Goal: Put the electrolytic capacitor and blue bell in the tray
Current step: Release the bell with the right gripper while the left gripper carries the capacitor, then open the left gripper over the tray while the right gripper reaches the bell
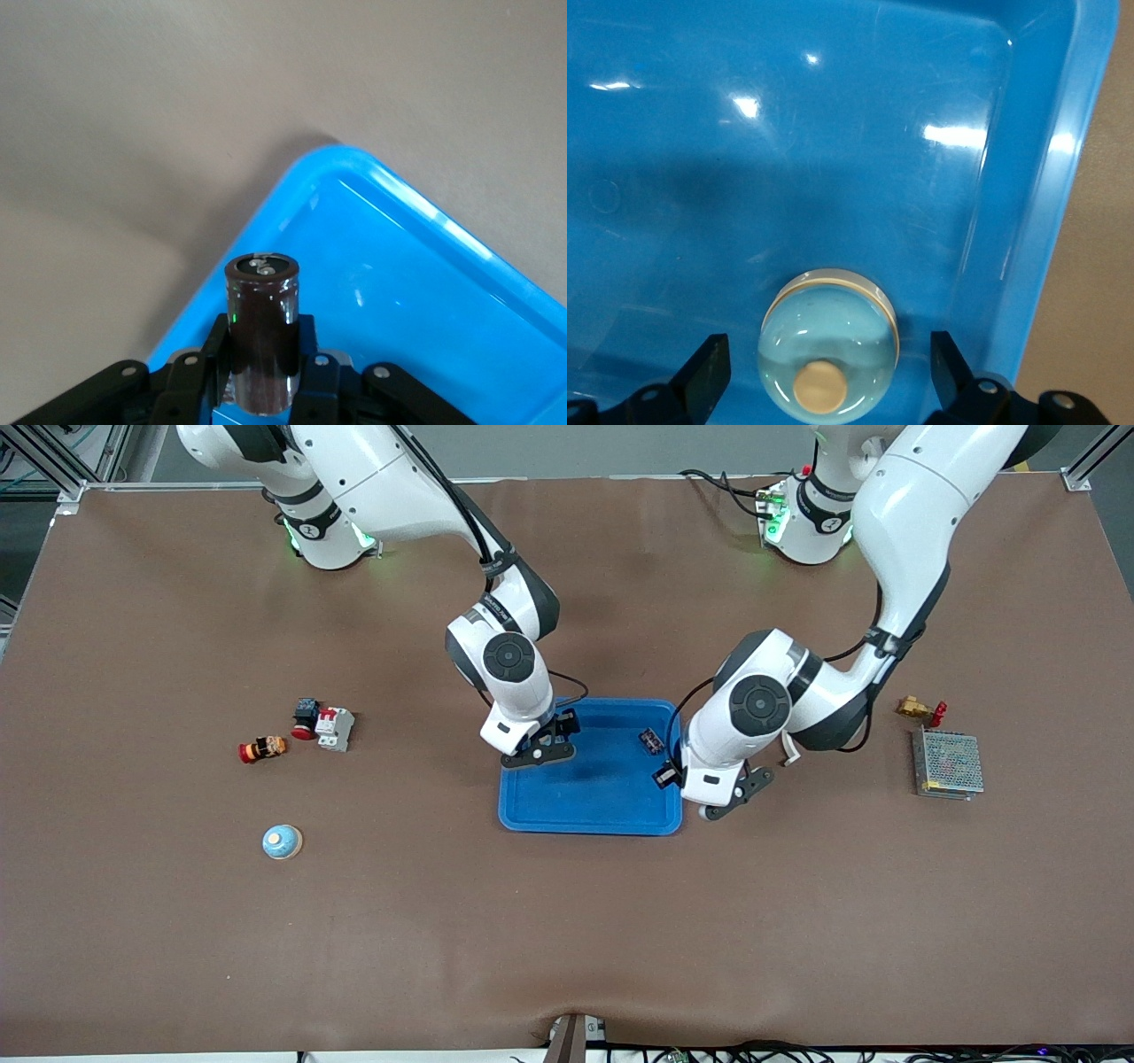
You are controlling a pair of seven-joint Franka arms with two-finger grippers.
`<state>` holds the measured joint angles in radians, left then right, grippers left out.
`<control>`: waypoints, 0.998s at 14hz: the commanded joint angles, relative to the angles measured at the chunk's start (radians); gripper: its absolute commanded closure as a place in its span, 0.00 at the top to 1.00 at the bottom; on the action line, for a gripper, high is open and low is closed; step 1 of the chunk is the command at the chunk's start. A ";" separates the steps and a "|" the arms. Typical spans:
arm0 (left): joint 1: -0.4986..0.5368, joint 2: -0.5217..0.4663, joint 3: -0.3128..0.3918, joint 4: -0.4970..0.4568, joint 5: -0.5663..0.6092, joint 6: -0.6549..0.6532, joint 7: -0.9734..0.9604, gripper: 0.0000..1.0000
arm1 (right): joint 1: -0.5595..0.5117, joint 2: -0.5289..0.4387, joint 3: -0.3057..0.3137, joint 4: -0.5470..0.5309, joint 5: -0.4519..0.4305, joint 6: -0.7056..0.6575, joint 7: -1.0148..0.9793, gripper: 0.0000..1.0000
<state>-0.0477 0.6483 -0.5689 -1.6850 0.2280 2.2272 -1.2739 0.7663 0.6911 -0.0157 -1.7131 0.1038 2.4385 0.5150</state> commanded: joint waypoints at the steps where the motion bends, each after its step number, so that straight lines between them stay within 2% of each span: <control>1: -0.056 0.075 0.017 0.076 0.014 -0.003 -0.086 0.00 | 0.010 -0.008 -0.009 -0.003 -0.010 -0.002 0.014 1.00; 3: -0.078 0.128 0.020 0.111 0.016 0.015 -0.120 0.00 | 0.007 -0.030 -0.007 -0.003 -0.009 -0.038 0.007 1.00; 7: -0.104 0.155 0.079 0.113 0.010 0.045 -0.143 0.00 | -0.001 -0.148 -0.007 0.003 -0.009 -0.214 0.000 1.00; 9: -0.106 0.172 0.084 0.114 0.011 0.096 -0.218 0.00 | -0.016 -0.212 -0.007 0.007 -0.006 -0.306 -0.033 1.00; 14: -0.127 0.205 0.101 0.122 0.016 0.118 -0.228 0.00 | -0.169 -0.318 -0.007 0.016 -0.004 -0.456 -0.287 1.00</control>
<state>-0.1505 0.8315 -0.4855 -1.5975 0.2281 2.3392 -1.4777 0.6772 0.4072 -0.0361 -1.6793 0.1030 2.0079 0.3365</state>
